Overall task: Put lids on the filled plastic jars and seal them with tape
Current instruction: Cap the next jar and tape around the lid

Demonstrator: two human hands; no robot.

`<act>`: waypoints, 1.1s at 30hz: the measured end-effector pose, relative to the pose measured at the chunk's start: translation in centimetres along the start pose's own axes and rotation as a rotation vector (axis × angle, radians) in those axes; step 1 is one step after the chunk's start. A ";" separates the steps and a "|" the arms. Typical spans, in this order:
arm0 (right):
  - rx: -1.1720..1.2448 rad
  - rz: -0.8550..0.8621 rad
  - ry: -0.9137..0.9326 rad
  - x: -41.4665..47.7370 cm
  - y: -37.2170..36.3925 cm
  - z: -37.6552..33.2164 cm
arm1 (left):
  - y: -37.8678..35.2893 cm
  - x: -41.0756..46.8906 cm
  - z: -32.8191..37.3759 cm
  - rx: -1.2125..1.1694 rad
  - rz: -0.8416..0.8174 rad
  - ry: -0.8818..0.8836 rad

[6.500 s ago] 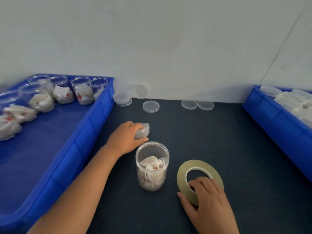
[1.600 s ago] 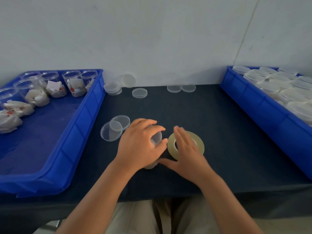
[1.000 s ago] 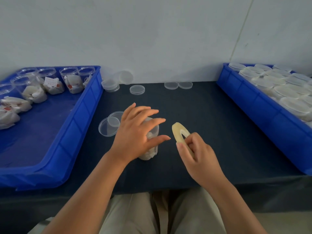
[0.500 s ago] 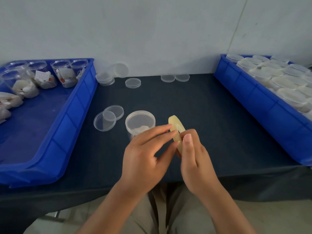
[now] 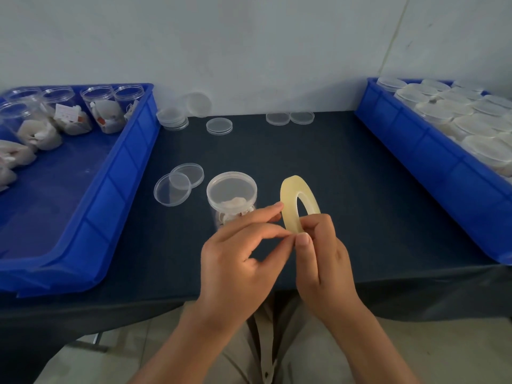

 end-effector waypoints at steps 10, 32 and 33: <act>0.575 -0.244 -0.299 -0.2 -0.7 -2.0 | -2.2 0.8 -1.6 -0.164 -0.514 0.271; 0.567 -0.494 -0.537 -1.3 -1.5 -1.7 | -2.2 1.0 -1.4 -0.060 -0.534 0.081; 0.571 -0.494 -0.540 -1.3 -1.5 -1.6 | -2.3 1.0 -1.4 -0.061 -0.533 0.080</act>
Point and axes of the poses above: each hand's wrist, its own x-axis towards the middle knuckle, its own y-axis out of the back of the hand, z = x × y, the point moved 7 cm from there along x, towards the middle knuckle, and after that the axes turned 1 degree about -x, right-handed, at the moved point
